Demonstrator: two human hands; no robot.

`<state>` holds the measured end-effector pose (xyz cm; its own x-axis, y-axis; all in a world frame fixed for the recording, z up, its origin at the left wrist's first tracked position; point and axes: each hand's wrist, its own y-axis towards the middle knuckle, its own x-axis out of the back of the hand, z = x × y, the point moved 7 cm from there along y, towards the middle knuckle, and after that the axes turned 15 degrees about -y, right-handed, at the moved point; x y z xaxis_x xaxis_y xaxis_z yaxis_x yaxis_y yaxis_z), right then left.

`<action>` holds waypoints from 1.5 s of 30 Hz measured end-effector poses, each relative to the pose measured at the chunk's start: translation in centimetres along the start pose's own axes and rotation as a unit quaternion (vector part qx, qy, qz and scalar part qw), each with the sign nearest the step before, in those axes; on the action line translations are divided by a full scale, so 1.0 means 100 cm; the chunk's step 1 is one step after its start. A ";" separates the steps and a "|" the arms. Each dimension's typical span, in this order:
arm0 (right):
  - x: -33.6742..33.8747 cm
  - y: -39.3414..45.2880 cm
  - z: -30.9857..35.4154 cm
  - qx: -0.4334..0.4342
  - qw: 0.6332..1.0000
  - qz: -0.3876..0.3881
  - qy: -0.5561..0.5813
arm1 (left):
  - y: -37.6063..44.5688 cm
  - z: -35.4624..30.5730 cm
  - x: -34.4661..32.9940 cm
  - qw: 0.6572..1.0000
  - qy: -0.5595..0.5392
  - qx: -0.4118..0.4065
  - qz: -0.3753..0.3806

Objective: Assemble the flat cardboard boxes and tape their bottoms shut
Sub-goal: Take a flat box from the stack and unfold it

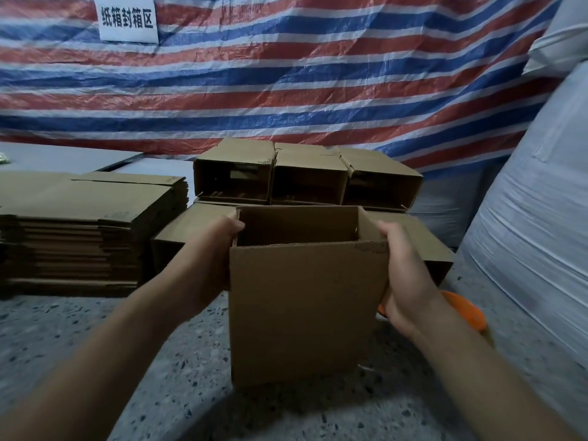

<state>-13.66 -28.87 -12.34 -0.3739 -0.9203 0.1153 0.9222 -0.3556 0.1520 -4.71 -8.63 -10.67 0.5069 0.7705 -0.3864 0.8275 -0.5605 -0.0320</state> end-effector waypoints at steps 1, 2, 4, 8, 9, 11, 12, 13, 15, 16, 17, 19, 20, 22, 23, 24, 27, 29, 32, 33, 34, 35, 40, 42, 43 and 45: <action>-0.002 -0.001 -0.005 -0.011 1.000 0.002 0.013 | -0.001 0.003 -0.001 1.000 -0.013 0.009 0.007; -0.003 -0.003 -0.007 -0.019 0.999 0.008 0.030 | -0.001 0.006 0.000 1.000 -0.025 0.011 0.010; 0.001 -0.004 -0.005 -0.028 0.997 0.007 0.065 | 0.001 0.008 0.002 0.999 -0.045 0.010 0.010; 0.016 0.000 -0.011 -0.055 0.992 -0.040 0.103 | 0.005 0.013 0.002 0.998 -0.053 0.008 0.026; 0.017 0.001 -0.015 -0.068 0.992 -0.054 0.093 | 0.007 0.013 0.002 0.998 -0.049 0.004 0.029; 0.018 0.001 -0.024 -0.107 0.988 -0.087 0.073 | 0.008 0.013 0.004 0.999 -0.047 -0.004 0.027; 0.017 0.000 -0.027 -0.119 0.986 -0.093 0.068 | 0.008 0.013 0.004 0.998 -0.044 -0.010 0.031; 0.013 0.000 -0.028 -0.121 0.987 -0.087 0.066 | 0.007 0.013 0.004 0.998 -0.040 -0.013 0.036; 0.006 0.001 -0.027 -0.107 0.989 -0.075 0.071 | 0.007 0.012 0.003 0.998 -0.044 -0.014 0.033; 0.004 0.001 -0.025 -0.102 0.988 -0.081 0.082 | 0.005 0.011 0.003 0.999 -0.048 -0.011 0.022; 0.004 0.000 -0.025 -0.104 0.986 -0.089 0.098 | 0.004 0.010 0.003 0.999 -0.050 -0.012 0.010; 0.002 -0.002 -0.029 -0.125 0.978 -0.101 0.133 | 0.002 0.007 0.001 0.998 -0.044 -0.040 0.003; 0.001 -0.004 -0.031 -0.139 0.974 -0.108 0.144 | -0.001 0.006 -0.001 0.997 -0.042 -0.059 -0.001; 0.000 -0.007 -0.035 -0.153 0.970 -0.120 0.146 | -0.004 0.007 -0.003 0.996 -0.051 -0.074 -0.010; -0.001 -0.007 -0.036 -0.157 0.969 -0.123 0.146 | -0.005 0.009 -0.003 0.995 -0.064 -0.074 -0.016; -0.001 -0.008 -0.036 -0.162 0.968 -0.125 0.147 | -0.006 0.010 -0.004 0.994 -0.075 -0.073 -0.026; -0.002 -0.010 -0.037 -0.177 0.963 -0.133 0.152 | -0.008 0.011 -0.003 0.992 -0.101 -0.073 -0.032; -0.001 -0.009 -0.037 -0.174 0.963 -0.136 0.155 | -0.008 0.014 -0.003 0.991 -0.122 -0.051 -0.018; -0.002 -0.010 -0.037 -0.165 0.964 -0.129 0.165 | 0.003 0.018 0.005 0.995 -0.088 -0.023 -0.030; -0.002 -0.011 -0.037 -0.163 0.963 -0.128 0.170 | 0.005 0.017 0.008 0.996 -0.080 -0.030 -0.036; -0.002 -0.011 -0.037 -0.158 0.964 -0.127 0.174 | 0.007 0.016 0.010 0.995 -0.081 -0.042 -0.040; -0.002 -0.011 -0.036 -0.150 0.965 -0.125 0.177 | 0.007 0.015 0.010 0.994 -0.088 -0.055 -0.043; -0.002 -0.010 -0.034 -0.108 0.973 -0.111 0.171 | 0.004 0.022 0.014 0.989 -0.128 -0.069 -0.027; -0.003 -0.011 -0.033 -0.099 0.976 -0.105 0.163 | 0.004 0.023 0.015 0.993 -0.096 -0.067 -0.020; -0.003 -0.011 -0.033 -0.093 0.978 -0.102 0.158 | 0.006 0.024 0.017 0.994 -0.081 -0.067 -0.024; -0.004 -0.011 -0.032 -0.083 0.980 -0.094 0.151 | 0.007 0.023 0.019 0.995 -0.059 -0.071 -0.024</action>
<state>-14.25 -28.66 -15.74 -0.5160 -0.8330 -0.1996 0.8524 -0.5225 -0.0228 -3.69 -8.24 -13.57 0.4413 0.7495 -0.4934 0.8798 -0.4695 0.0737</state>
